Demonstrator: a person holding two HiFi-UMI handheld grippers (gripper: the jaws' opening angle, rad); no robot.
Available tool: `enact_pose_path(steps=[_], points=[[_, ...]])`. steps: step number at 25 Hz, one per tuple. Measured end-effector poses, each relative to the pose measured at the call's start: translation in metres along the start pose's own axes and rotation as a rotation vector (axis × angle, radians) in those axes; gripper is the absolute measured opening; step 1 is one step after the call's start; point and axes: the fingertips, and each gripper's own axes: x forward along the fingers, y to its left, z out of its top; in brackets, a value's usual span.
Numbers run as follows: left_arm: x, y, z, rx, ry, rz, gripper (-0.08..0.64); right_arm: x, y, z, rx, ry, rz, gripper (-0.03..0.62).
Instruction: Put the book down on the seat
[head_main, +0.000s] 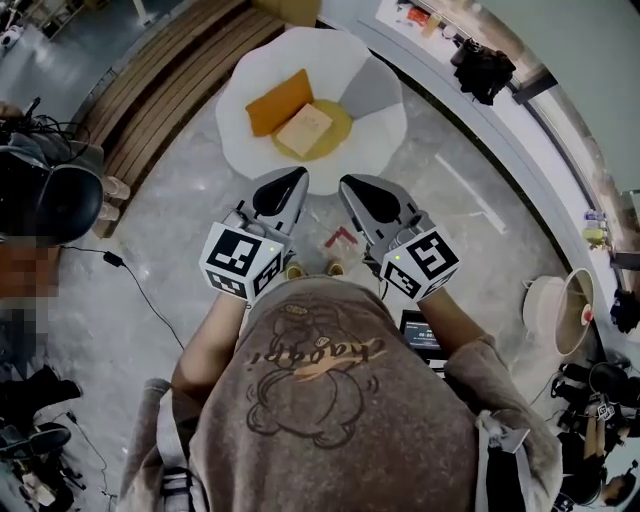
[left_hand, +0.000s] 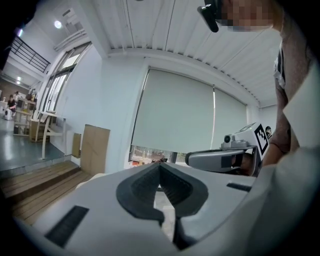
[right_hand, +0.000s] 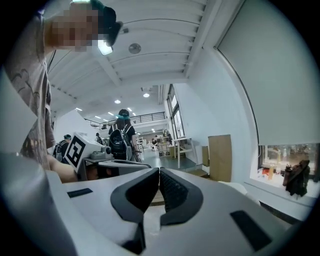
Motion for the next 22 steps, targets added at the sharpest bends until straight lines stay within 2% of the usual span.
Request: enact_pose_path(steps=[4, 9, 22], points=[[0.002, -0.024, -0.002, 0.021, 0.005, -0.019, 0.005, -0.018, 0.01, 0.01, -0.058, -0.022, 0.059, 0.02], [0.008, -0.051, -0.008, 0.033, 0.012, -0.023, 0.005, -0.039, 0.006, 0.011, -0.043, -0.037, 0.091, 0.02], [0.013, -0.067, -0.013, 0.039, 0.017, 0.008, 0.005, -0.058, -0.002, 0.01, -0.037, -0.045, 0.125, 0.02]])
